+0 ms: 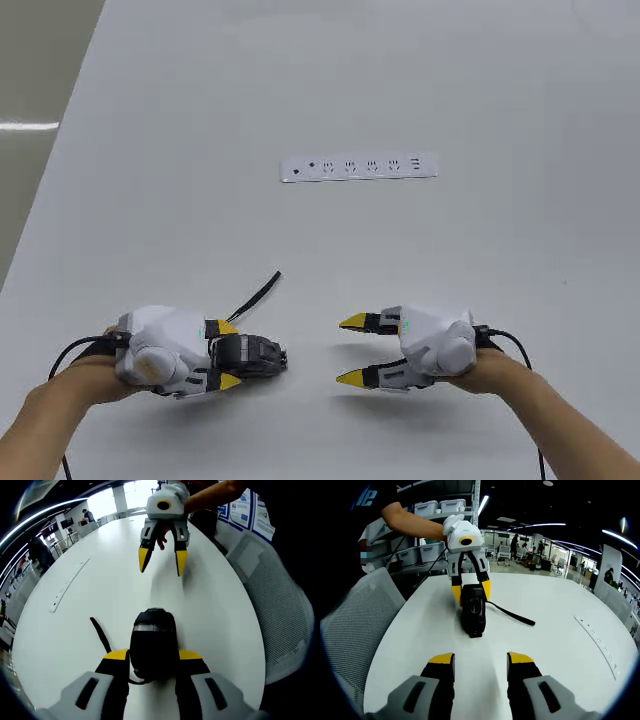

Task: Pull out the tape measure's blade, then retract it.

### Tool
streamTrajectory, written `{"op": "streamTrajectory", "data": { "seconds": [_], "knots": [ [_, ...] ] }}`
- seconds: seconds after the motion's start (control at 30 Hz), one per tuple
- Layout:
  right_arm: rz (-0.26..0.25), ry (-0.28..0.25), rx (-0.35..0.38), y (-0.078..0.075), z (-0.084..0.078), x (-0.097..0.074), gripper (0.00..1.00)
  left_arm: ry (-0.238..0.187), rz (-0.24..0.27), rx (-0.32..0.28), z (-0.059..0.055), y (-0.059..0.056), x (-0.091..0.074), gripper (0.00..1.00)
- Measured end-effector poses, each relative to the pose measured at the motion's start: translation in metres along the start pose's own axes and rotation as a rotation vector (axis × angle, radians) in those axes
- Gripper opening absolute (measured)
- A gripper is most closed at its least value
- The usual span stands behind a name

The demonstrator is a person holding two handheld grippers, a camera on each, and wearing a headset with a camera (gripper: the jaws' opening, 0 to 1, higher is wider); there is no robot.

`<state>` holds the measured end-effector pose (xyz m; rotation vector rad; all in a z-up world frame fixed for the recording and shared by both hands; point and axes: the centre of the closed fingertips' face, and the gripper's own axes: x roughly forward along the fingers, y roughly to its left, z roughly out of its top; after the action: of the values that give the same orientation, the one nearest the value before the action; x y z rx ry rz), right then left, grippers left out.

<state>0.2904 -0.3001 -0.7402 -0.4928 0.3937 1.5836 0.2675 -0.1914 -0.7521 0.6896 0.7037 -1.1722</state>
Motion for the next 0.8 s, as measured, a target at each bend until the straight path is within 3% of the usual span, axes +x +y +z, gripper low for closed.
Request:
{"op": "streamTrajectory", "data": {
  "seconds": [0.4, 0.5, 0.53, 0.57, 0.8],
  "knots": [
    [0.056, -0.011, 0.010, 0.005, 0.007, 0.034, 0.36, -0.007, -0.012, -0.025, -0.001, -0.001, 0.001, 0.30],
    [0.068, -0.007, 0.007, 0.006, 0.008, 0.040, 0.35, -0.002, -0.016, -0.058, -0.002, -0.001, 0.001, 0.29],
    [0.073, -0.005, 0.007, 0.007, 0.008, 0.042, 0.35, 0.002, -0.055, -0.120, -0.004, -0.008, 0.001, 0.28],
    [0.075, -0.005, 0.007, 0.007, 0.008, 0.043, 0.35, -0.007, -0.021, -0.070, -0.003, 0.001, -0.001, 0.28],
    [0.091, -0.001, 0.015, 0.006, 0.006, 0.052, 0.33, 0.003, -0.031, -0.095, -0.003, 0.000, -0.001, 0.28]
  ]
}}
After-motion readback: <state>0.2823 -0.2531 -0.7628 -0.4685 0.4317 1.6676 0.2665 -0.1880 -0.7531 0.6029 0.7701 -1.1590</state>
